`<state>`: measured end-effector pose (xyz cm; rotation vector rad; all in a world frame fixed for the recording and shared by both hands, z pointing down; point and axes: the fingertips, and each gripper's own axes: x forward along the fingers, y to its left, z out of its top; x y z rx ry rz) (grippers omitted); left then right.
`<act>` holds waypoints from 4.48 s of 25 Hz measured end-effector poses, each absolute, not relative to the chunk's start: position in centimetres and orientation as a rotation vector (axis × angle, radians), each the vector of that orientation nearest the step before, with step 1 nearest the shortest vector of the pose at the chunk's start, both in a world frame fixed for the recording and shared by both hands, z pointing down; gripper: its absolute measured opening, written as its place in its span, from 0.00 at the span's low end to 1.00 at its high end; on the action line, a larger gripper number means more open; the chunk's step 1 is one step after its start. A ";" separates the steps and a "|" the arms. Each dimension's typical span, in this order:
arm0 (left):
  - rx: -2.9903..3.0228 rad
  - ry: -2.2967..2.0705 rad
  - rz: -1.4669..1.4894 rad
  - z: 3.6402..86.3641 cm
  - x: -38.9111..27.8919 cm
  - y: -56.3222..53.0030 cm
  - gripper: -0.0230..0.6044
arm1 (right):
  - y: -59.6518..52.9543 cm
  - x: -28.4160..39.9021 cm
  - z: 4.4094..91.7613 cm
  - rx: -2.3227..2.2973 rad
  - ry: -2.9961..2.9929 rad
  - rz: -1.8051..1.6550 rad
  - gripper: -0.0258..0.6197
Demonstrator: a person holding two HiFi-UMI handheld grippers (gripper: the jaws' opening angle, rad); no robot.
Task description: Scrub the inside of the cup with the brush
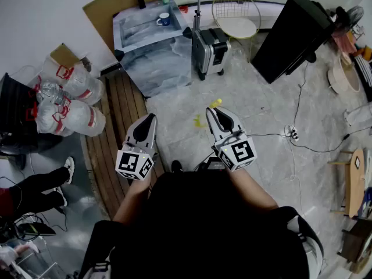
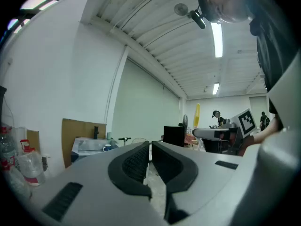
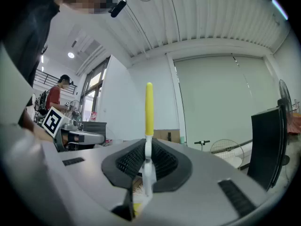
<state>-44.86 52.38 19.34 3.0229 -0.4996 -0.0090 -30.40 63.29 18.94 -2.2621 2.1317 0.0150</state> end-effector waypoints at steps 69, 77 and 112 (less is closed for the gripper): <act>2.849 -0.368 -0.050 23.0 -18.2 22.1 0.06 | 35.4 -1.2 20.0 -2.181 2.192 -0.088 0.11; 2.823 -0.482 0.020 22.3 -8.6 15.2 0.06 | 26.0 9.4 20.4 -2.032 2.294 -0.145 0.12; 2.792 -0.802 0.193 23.9 -3.3 -10.9 0.06 | 1.0 17.8 20.1 -1.886 2.466 -0.098 0.12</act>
